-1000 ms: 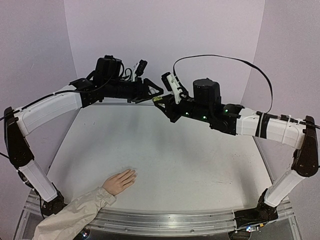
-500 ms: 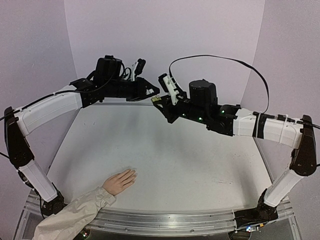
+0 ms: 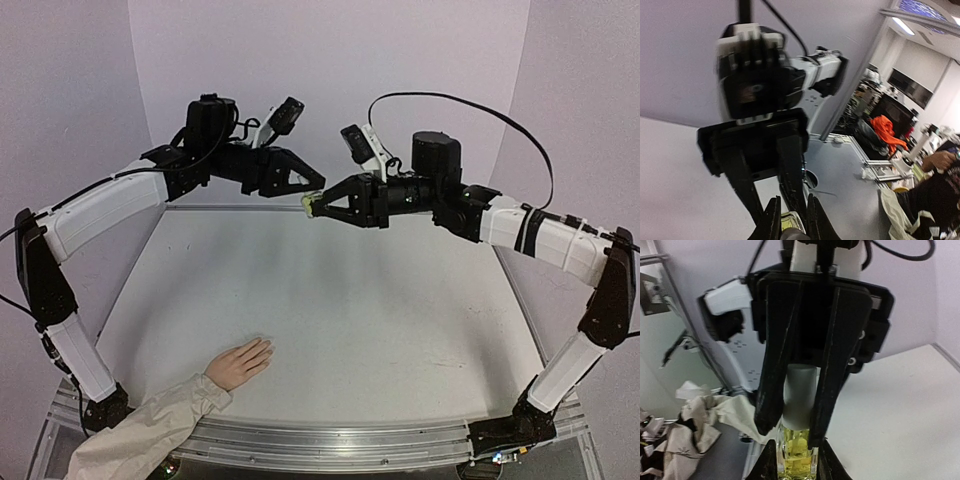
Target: Paint the nails
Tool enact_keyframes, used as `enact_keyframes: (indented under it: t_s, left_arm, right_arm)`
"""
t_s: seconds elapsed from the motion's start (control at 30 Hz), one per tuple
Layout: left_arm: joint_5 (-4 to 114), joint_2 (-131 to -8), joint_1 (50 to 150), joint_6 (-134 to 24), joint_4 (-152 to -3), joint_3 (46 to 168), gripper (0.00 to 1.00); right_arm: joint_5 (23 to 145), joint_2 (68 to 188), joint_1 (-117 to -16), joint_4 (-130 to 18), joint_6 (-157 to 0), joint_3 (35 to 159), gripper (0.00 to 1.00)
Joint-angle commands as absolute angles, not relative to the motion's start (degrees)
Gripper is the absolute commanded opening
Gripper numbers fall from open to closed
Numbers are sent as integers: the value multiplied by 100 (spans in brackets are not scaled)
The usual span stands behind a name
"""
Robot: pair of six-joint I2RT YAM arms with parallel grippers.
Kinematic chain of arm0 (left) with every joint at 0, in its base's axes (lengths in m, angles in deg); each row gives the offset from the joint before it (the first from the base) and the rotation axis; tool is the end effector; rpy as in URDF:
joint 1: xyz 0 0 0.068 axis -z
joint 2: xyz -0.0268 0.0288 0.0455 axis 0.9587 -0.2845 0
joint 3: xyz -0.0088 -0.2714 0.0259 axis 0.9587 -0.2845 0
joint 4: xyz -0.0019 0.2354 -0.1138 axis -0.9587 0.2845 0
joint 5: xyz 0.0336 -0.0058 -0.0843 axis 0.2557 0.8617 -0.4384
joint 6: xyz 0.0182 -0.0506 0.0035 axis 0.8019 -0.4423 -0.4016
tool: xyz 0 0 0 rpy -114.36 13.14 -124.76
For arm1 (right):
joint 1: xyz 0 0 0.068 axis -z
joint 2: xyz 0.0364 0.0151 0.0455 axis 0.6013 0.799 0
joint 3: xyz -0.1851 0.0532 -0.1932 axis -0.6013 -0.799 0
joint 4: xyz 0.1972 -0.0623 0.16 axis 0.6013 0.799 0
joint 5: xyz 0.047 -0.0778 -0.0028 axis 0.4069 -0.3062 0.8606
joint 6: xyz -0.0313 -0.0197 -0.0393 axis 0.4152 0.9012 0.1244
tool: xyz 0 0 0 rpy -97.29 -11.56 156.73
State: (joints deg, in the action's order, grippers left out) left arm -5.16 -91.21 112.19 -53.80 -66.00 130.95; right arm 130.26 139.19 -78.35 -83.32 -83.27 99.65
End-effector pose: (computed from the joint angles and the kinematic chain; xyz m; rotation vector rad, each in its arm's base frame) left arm 0.2780 -0.2653 0.4166 1.3368 1.4025 -1.6320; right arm 0.2617 0.2693 0.3981 -1.1830 1.0689 1.3664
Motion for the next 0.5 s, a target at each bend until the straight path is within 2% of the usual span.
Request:
enact_keyframes:
  t_s: [0.0, 0.17, 0.2, 0.27, 0.37, 0.43, 0.47]
  left_arm:
    - [-2901, -8996, 11376, -5223, -6769, 13507, 0]
    - [-2000, -8994, 11291, -5491, -6776, 13507, 2]
    - [-1841, -8962, 11258, -5550, -6776, 13476, 12]
    - [-1413, -8840, 11182, -5679, -6776, 13326, 42]
    - [-866, -8517, 11136, -5586, -6768, 12961, 73]
    - [-489, -8288, 11127, -5531, -6757, 12723, 83]
    - [-309, -8197, 11126, -5542, -6744, 12638, 85]
  right_arm:
    - [14552, 13600, -7880, -9350, -8816, 10305, 0]
    - [13646, 13374, -7880, -9208, -8368, 9991, 0]
    - [13396, 13325, -7880, -9094, -8166, 9920, 0]
    - [12871, 13218, -7884, -9037, -7888, 9749, 0]
    - [12249, 13150, -7880, -8942, -7569, 9628, 0]
    - [11865, 13149, -7880, -8843, -7396, 9606, 0]
    - [11634, 13142, -7880, -8807, -7315, 9574, 0]
